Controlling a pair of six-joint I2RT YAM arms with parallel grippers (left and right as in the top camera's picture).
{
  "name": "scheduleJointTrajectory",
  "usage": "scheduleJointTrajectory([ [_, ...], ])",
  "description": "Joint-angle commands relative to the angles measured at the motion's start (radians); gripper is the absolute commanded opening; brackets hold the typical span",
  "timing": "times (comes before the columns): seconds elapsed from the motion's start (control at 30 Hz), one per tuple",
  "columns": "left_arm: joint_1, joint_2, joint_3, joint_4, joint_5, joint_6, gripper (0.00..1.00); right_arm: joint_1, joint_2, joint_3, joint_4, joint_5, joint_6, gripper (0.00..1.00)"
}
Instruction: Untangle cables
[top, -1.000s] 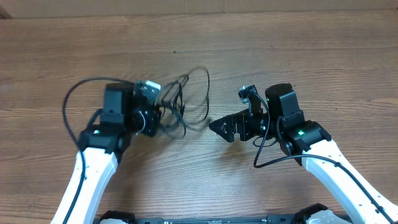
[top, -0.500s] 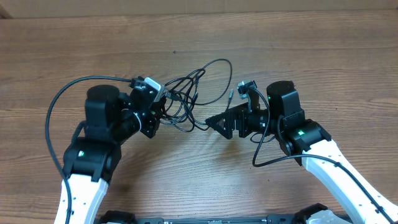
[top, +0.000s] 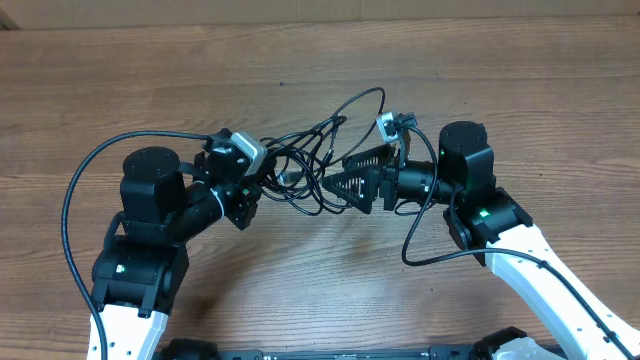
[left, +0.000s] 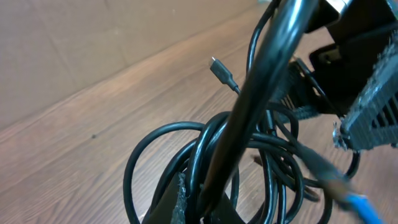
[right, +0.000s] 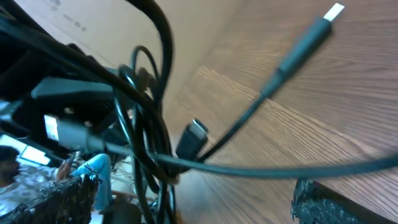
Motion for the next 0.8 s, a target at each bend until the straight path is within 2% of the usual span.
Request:
scheduleJointTrajectory([
  [0.0, 0.000, -0.013, 0.030, 0.008, 0.054, 0.003, 0.04, 0.005, -0.001, 0.013, 0.029, -0.043, 0.034, 0.96],
  [0.03, 0.000, -0.013, 0.030, 0.007, 0.052, 0.003, 0.04, 0.005, -0.001, 0.013, 0.031, -0.042, 0.034, 0.89],
  [0.07, 0.000, -0.013, 0.030, 0.006, 0.051, 0.003, 0.04, 0.005, -0.001, 0.013, 0.037, -0.043, 0.034, 0.70],
  [0.1, 0.000, -0.013, 0.030, 0.007, 0.051, 0.004, 0.04, 0.005, -0.001, 0.013, 0.038, -0.042, 0.034, 0.41],
  [0.13, 0.000, -0.013, 0.030, 0.007, 0.051, 0.003, 0.04, 0.005, -0.001, 0.013, 0.040, -0.042, 0.034, 0.21],
  [0.17, 0.000, -0.013, 0.030, 0.007, 0.050, 0.004, 0.04, 0.005, -0.001, 0.013, 0.042, -0.042, 0.034, 0.06],
  [0.4, 0.000, -0.013, 0.030, -0.014, 0.026, 0.003, 0.04, -0.014, -0.001, 0.013, 0.087, -0.042, 0.030, 0.04],
  [0.77, 0.000, -0.013, 0.030, -0.053, 0.029, 0.003, 0.04, -0.144, -0.001, 0.013, 0.135, -0.042, 0.031, 0.04],
])
